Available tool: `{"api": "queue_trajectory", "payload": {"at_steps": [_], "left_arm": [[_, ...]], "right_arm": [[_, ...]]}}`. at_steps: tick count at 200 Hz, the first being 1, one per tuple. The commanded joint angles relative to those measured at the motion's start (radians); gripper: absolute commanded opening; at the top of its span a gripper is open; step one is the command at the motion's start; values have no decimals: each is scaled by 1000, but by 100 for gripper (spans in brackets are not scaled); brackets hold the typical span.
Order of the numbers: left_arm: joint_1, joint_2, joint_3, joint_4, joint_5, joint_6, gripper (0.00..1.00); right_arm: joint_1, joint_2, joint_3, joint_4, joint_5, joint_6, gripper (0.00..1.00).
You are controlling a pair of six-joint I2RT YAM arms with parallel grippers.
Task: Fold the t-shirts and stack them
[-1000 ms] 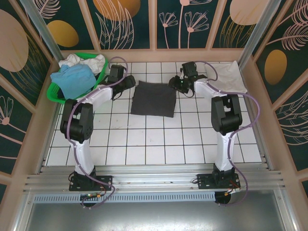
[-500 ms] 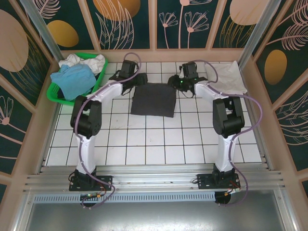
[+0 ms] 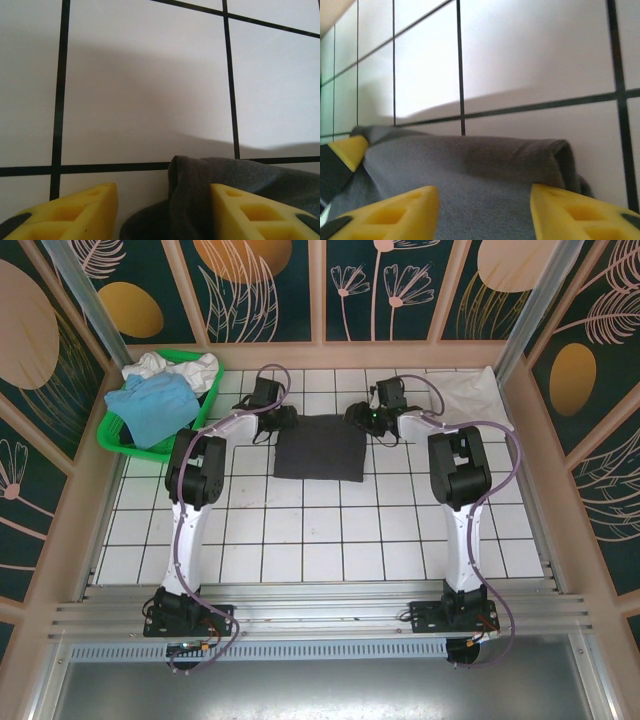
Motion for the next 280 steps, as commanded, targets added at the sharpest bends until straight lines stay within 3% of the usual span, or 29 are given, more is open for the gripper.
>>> {"api": "queue_trajectory", "payload": {"at_steps": [1, 42, 62, 101, 122, 137, 171, 197, 216, 257, 280], "left_arm": [[13, -57, -51, -42, -40, -10, 49], [12, -214, -170, -9, -46, -14, 57], [13, -326, -293, 38, -47, -25, 61], [12, -560, -601, 133, -68, -69, 62], [4, -646, -774, 218, -12, -120, 62], [2, -708, -882, 262, 1, -155, 61], [1, -865, -1010, 273, -70, -200, 64], [2, -974, -1053, 247, -90, -205, 64], [-5, -1038, -1130, 264, -84, -226, 65], [-37, -982, -1215, 365, -24, -279, 63], [-39, -898, -1185, 406, -1, -276, 53]], "right_arm": [[4, -81, -32, -15, 52, -35, 58], [105, -180, -159, 14, 166, -102, 60], [156, -189, -239, 23, 184, -100, 57], [214, -254, -412, -26, 349, -61, 53], [252, -308, -519, -23, 349, 1, 50], [346, -338, -566, -39, 357, 67, 49], [519, -374, -525, -44, 244, 153, 54], [507, -454, -445, -85, 331, 77, 63], [435, -461, -402, -78, 362, 5, 67], [278, -241, -220, -91, 330, -113, 67], [266, -156, -170, -111, 277, -131, 66]]}}
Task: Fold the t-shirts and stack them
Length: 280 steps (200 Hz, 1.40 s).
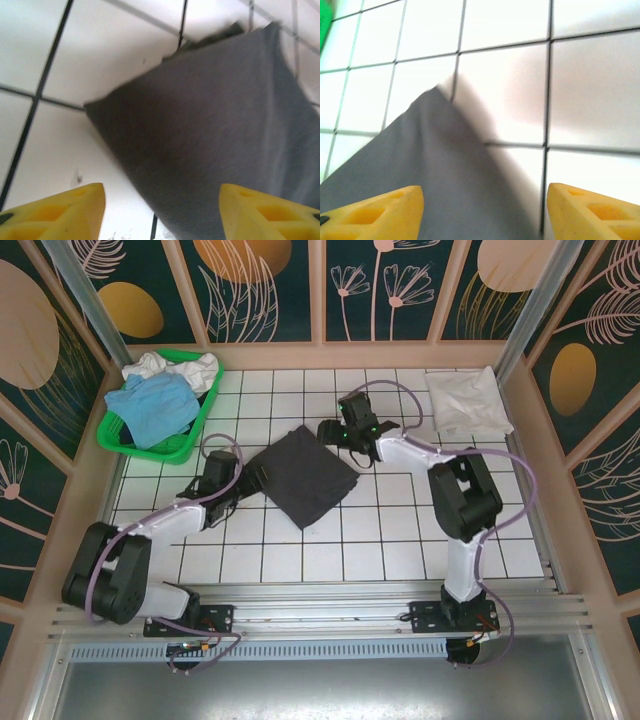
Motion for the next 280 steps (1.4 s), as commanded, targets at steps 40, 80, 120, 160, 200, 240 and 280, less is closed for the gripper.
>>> {"api": "queue_trajectory", "payload": {"at_steps": [40, 80, 120, 160, 200, 240, 280], "left_arm": [[-3, 245, 183, 44, -5, 63, 30], [2, 442, 436, -38, -41, 195, 49], [3, 623, 696, -133, 21, 259, 63], [4, 609, 691, -174, -27, 240, 65], [4, 541, 567, -138, 13, 209, 63], [3, 579, 572, -117, 61, 204, 54], [0, 706, 787, -170, 141, 228, 49]], "right_arm": [[18, -17, -170, 17, -122, -20, 65], [112, -234, -445, 109, -170, 80, 63], [81, -343, -540, 99, -65, 155, 64], [19, -265, -471, 133, -56, 130, 65], [10, -90, -319, 132, -95, 97, 64], [23, -25, -289, 167, -160, 127, 62], [98, -88, -334, 227, -220, 167, 60]]}}
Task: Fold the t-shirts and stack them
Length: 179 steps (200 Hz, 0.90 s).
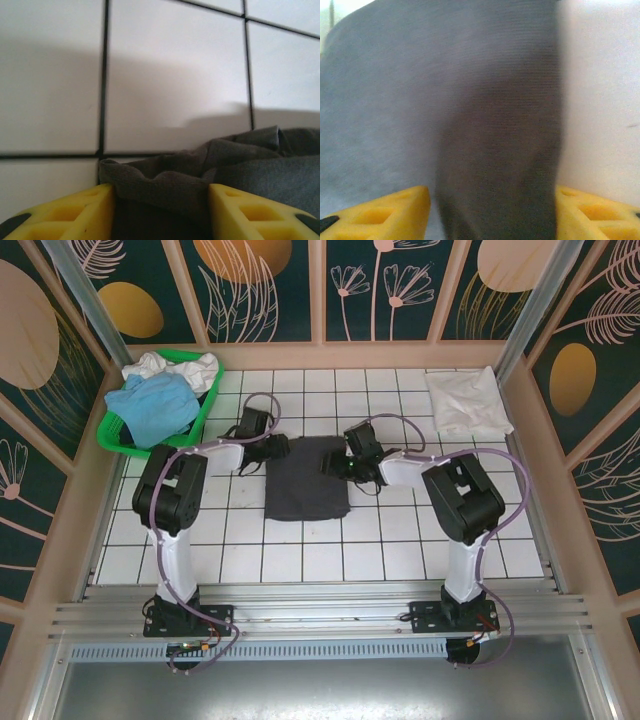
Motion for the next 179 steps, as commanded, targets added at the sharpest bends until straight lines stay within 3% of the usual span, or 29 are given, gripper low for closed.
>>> {"api": "queue_trajectory", "payload": {"at_steps": [1, 30, 56, 81, 122, 179], "left_arm": [[-3, 82, 136, -51, 78, 23, 49], [-10, 125, 272, -113, 85, 49, 54], [-10, 91, 303, -183, -28, 83, 67], [-10, 36, 265, -220, -127, 100, 73], [-9, -29, 151, -204, -141, 85, 70], [-9, -38, 38, -142, -97, 63, 64]], "right_arm": [[64, -31, -28, 67, -68, 38, 60], [46, -105, -105, 78, -23, 56, 60], [26, -147, -167, 81, 2, 76, 61], [27, -151, -210, 132, -30, 117, 61], [50, -101, -200, 171, -46, 201, 60], [83, 1, -108, 205, -69, 239, 50]]}}
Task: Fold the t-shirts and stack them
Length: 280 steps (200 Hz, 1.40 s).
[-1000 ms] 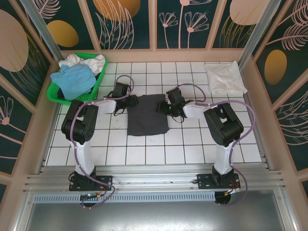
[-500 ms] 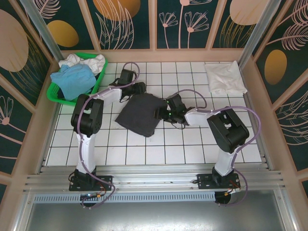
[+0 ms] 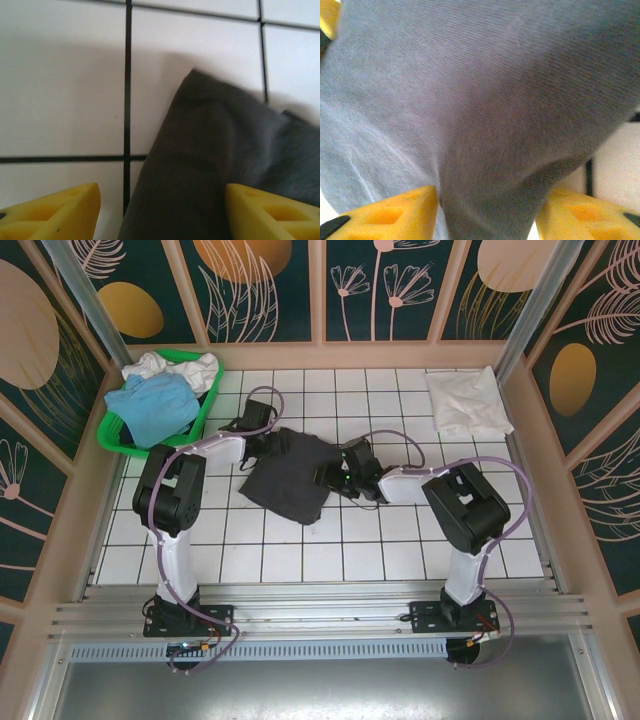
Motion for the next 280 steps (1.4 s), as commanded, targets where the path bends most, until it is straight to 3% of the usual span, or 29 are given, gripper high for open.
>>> {"api": "queue_trajectory", "payload": {"at_steps": [1, 51, 88, 128, 183, 218, 258, 280], "left_arm": [[-1, -10, -19, 27, 17, -7, 63], [-1, -11, -37, 42, 28, -5, 62], [-1, -20, -42, 37, 22, -1, 61], [1, -45, -34, 4, -20, 17, 63], [2, -76, -31, -7, -35, 21, 64], [2, -78, -32, -6, -27, 13, 64], [3, -97, -54, 1, -26, 8, 64], [-4, -97, -58, 22, 1, 1, 63]], "right_arm": [[19, 58, 39, 37, -21, 39, 50], [28, 72, 106, 22, 1, 33, 34], [24, 63, 178, -109, 97, -46, 0], [-11, -9, 204, -265, 235, -150, 0], [-148, -139, 118, -329, 243, -258, 0], [-209, -119, 146, -381, 310, -446, 0], [-332, -49, 120, -365, 105, -385, 0], [-355, -44, 96, -342, 73, -343, 22]]}}
